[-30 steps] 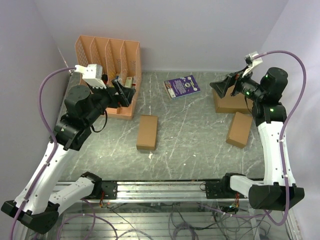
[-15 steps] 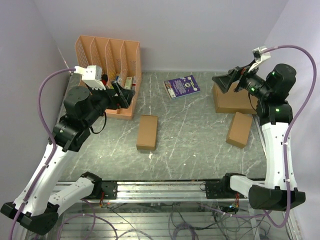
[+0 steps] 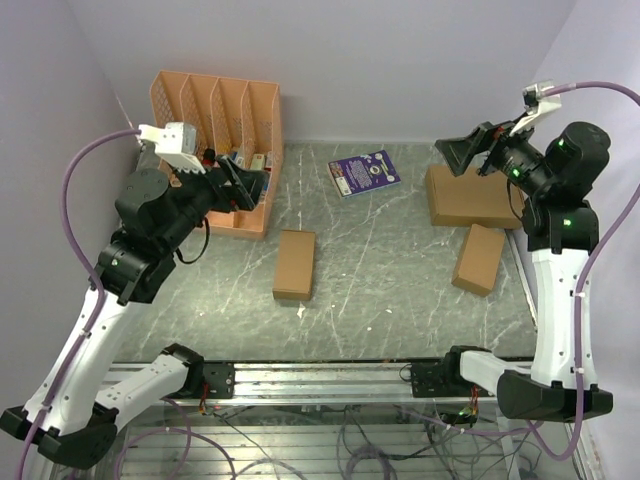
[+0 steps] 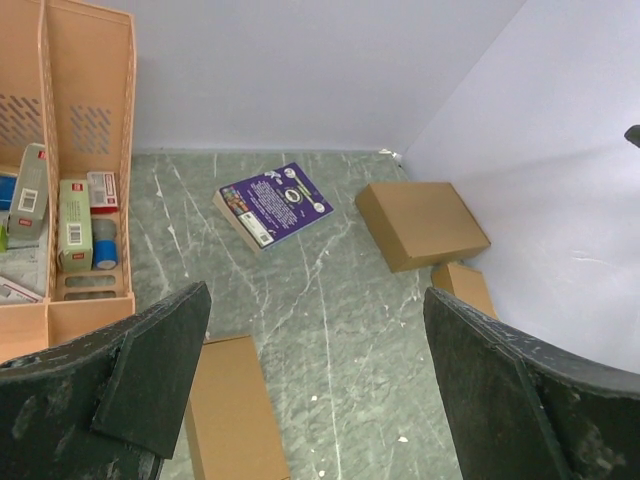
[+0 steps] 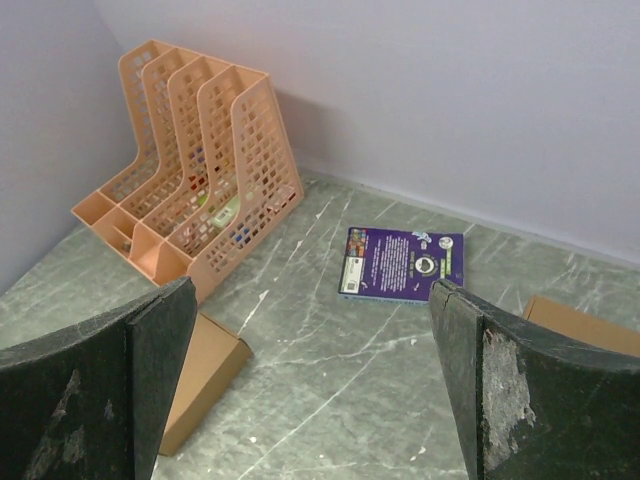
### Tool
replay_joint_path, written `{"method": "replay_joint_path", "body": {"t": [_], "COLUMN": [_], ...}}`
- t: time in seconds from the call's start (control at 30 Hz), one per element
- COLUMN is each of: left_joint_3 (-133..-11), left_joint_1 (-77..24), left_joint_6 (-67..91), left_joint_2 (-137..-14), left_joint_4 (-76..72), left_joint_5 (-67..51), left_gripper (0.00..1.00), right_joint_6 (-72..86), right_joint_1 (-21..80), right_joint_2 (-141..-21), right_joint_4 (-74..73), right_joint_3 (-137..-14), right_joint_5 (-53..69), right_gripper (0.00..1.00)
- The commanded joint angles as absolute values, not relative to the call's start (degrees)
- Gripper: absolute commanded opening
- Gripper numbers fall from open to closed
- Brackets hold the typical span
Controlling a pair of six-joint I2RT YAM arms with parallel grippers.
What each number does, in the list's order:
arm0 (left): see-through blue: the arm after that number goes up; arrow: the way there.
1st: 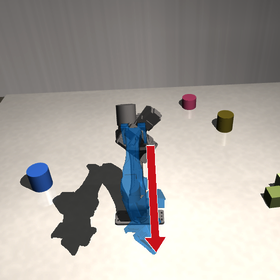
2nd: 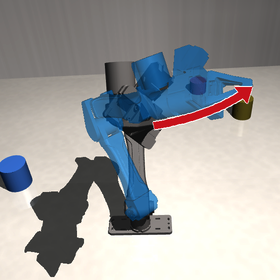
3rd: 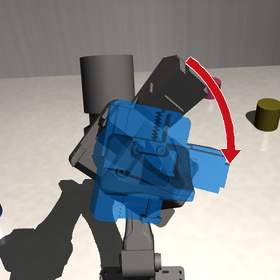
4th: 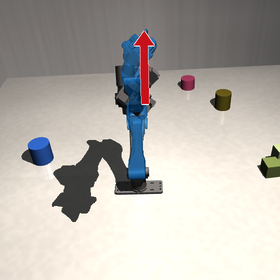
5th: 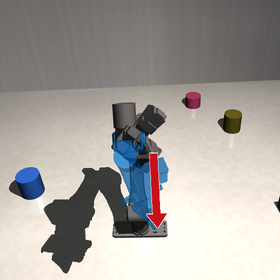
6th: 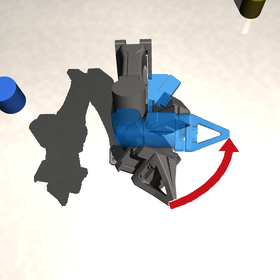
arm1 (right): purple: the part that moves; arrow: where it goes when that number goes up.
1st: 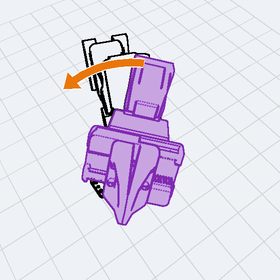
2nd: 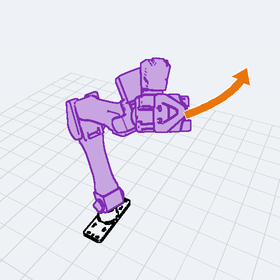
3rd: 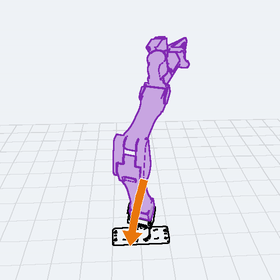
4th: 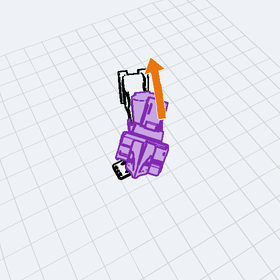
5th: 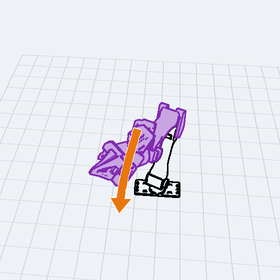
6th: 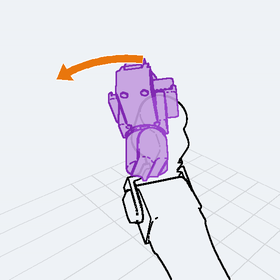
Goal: Fold the paper box
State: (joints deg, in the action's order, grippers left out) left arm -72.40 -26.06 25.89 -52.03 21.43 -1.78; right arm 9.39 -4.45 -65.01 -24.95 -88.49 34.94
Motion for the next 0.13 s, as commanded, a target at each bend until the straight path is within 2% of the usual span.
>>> {"method": "replay_joint_path", "body": {"t": [0.0, 0.1], "left_joint_3": [-74.1, -72.7], "left_joint_1": [-25.8, -25.8], "left_joint_6": [24.8, 25.2], "left_joint_2": [-52.3, -52.1], "left_joint_4": [20.3, 19.4], "left_joint_5": [-3.7, -4.3], "left_gripper": [0.98, 0.98], "right_joint_6": [8.9, 8.6], "right_joint_1": [-4.9, -4.9], "right_joint_2": [-64.5, -64.5], "right_joint_4": [-25.2, -24.8], "right_joint_3": [-88.3, -87.7], "right_joint_5": [34.2, 33.9], "right_gripper": [1.0, 1.0]}}
